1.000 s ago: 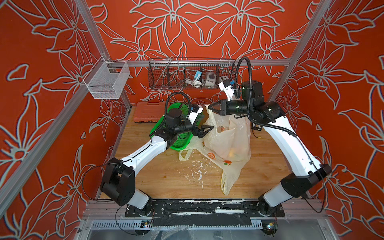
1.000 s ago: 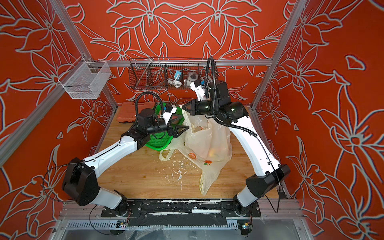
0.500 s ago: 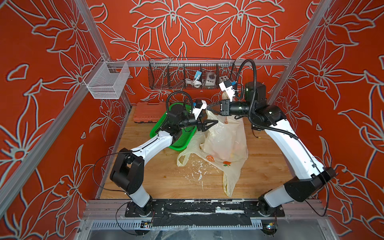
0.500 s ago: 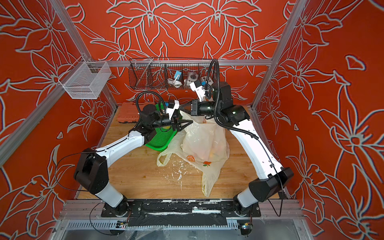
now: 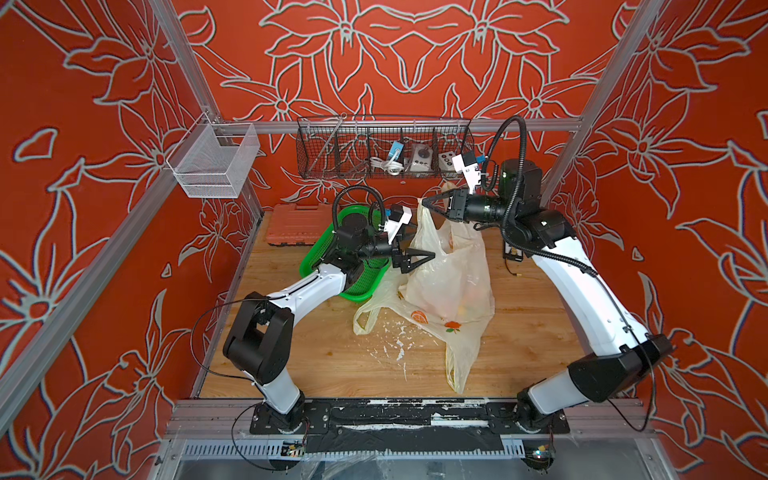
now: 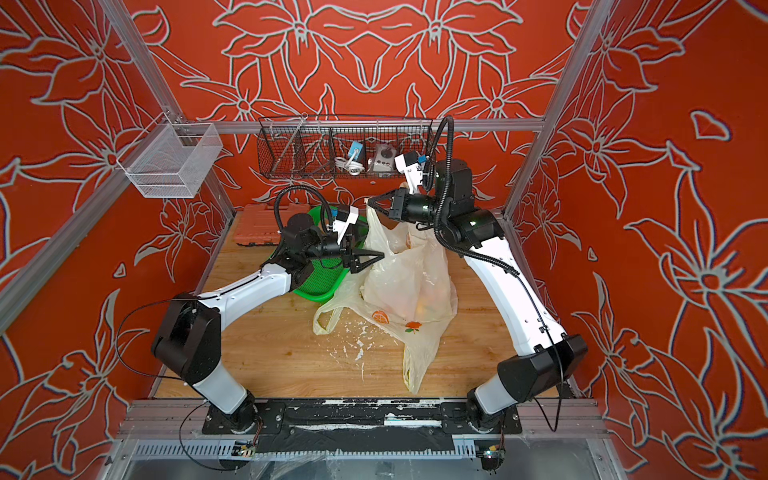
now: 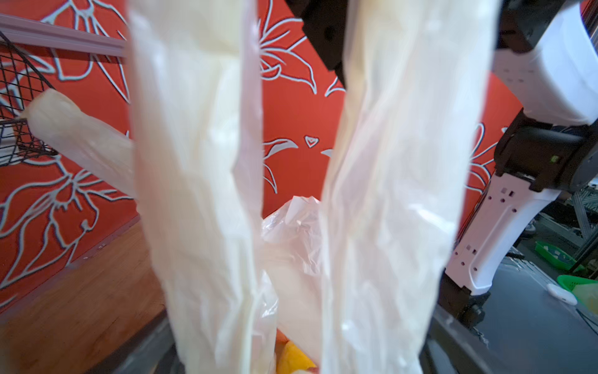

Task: Place the peach into a plastic bag & tie a knot
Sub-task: Cross the plastic bag with the plastic bag.

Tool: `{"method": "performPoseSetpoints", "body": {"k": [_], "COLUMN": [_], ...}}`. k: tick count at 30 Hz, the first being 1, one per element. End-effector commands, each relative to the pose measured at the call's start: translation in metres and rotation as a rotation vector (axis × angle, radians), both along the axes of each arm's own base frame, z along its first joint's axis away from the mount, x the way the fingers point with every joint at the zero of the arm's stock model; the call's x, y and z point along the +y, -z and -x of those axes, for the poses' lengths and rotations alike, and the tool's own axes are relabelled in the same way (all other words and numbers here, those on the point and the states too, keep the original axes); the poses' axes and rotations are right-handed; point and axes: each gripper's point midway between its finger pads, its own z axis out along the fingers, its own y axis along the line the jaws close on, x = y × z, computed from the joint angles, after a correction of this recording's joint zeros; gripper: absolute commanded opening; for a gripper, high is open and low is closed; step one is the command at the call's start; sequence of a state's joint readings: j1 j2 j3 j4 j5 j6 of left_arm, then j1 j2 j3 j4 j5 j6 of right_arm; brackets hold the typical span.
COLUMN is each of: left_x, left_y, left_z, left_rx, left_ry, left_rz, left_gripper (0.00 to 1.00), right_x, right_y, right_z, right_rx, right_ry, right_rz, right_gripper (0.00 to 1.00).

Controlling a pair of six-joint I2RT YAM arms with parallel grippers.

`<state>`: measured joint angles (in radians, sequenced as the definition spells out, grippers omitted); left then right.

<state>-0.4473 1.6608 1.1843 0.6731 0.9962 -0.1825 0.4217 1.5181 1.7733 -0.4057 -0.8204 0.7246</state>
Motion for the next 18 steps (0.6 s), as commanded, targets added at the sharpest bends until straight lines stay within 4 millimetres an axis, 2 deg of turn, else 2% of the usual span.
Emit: {"method": "performPoseSetpoints", "body": {"k": [1,7,9,14,18], "left_x": [-0.007,-0.024,-0.03,-0.032,-0.031], "left_y": [-0.026,-0.032,-0.03,-0.018,-0.023], "left_z": [0.011,0.018,0.015,0.001,-0.004], "left_rx": [-0.043,-0.027,-0.011,0.0,-0.005], "left_ry": [0.058,0.095,0.103,0.06,0.054], "left_rz": [0.067,0.085,0.085,0.078,0.095], "left_gripper": [0.99,0.99,0.96,0.64,0.41], "right_x": [-0.004,-0.006,-0.007,-0.006,-0.006], "right_y": [-0.011,-0.01,-0.01,-0.019,-0.023], "right_z": [-0.003,-0.005,-0.005,0.002,0.005], "right_rx": [-0.037,-0.05,-0.05,-0.043,-0.037], "right_ry": [0.05,0.096,0.108,0.094,0.083], "right_rz": [-0.031,-0.04,-0.048,-0.099,-0.127], "right_gripper": [0.0,0.0,0.0,0.0,0.0]}}
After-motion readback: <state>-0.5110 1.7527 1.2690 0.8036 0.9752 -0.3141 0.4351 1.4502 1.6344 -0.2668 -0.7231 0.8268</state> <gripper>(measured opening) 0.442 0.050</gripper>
